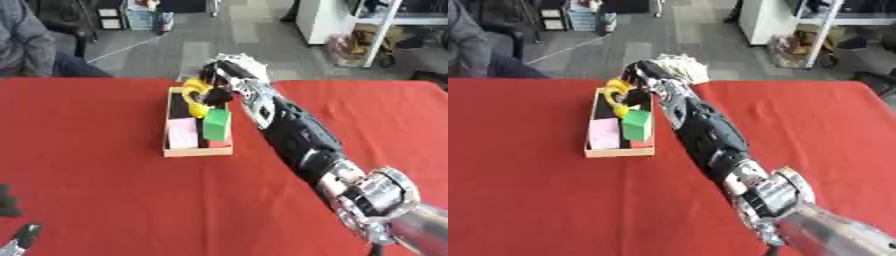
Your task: Pick up objects on the table and place them in the box.
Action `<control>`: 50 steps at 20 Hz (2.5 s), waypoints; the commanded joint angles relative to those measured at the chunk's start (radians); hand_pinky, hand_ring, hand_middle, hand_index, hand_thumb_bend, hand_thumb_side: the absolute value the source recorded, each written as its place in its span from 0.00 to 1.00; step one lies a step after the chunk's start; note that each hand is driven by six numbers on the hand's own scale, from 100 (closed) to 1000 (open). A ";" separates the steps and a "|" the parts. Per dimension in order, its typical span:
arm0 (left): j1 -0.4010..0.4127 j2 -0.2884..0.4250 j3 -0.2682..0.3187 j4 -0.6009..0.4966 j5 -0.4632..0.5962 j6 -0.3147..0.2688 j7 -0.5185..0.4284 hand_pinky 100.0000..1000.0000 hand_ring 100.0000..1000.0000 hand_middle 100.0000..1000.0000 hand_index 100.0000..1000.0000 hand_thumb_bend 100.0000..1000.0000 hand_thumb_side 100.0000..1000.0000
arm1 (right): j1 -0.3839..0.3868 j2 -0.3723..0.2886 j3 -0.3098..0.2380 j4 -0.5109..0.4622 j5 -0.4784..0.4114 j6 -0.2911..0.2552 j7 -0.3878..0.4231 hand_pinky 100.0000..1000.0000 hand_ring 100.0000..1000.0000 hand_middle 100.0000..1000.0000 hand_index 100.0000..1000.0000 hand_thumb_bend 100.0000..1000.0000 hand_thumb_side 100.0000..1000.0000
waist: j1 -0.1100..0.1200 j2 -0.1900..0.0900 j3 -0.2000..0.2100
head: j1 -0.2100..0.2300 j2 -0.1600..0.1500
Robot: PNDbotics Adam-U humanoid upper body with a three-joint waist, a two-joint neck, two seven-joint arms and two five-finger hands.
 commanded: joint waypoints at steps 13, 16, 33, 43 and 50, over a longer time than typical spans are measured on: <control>-0.011 0.010 0.010 -0.019 0.000 0.000 0.004 0.73 0.54 0.53 0.74 0.56 0.19 | -0.027 -0.034 -0.005 -0.066 -0.029 -0.012 -0.008 0.69 0.63 0.66 0.77 0.33 0.30 | -0.006 -0.009 -0.015 | 0.002 -0.011; -0.008 0.012 0.013 -0.018 0.000 0.000 0.007 0.73 0.54 0.53 0.74 0.56 0.19 | -0.035 -0.054 0.001 -0.122 -0.079 -0.022 -0.026 0.69 0.63 0.66 0.77 0.26 0.32 | -0.007 -0.011 -0.029 | 0.008 -0.009; 0.035 0.009 0.074 0.000 -0.013 0.001 0.092 0.73 0.55 0.54 0.74 0.57 0.20 | 0.430 -0.235 0.054 -0.937 -0.748 0.052 -0.176 0.68 0.59 0.62 0.78 0.00 0.05 | -0.011 -0.007 -0.287 | 0.222 0.039; 0.052 -0.015 0.072 0.020 -0.041 -0.028 0.079 0.74 0.59 0.59 0.76 0.58 0.23 | 0.812 0.035 0.048 -1.093 -0.783 -0.001 -0.170 0.69 0.62 0.63 0.77 0.00 0.21 | -0.014 -0.002 -0.334 | 0.375 0.113; 0.071 -0.032 0.055 0.047 -0.049 -0.041 0.084 0.74 0.59 0.58 0.76 0.58 0.23 | 0.938 0.122 0.062 -1.069 -0.779 -0.043 -0.184 0.68 0.60 0.61 0.75 0.00 0.22 | -0.016 -0.006 -0.357 | 0.412 0.118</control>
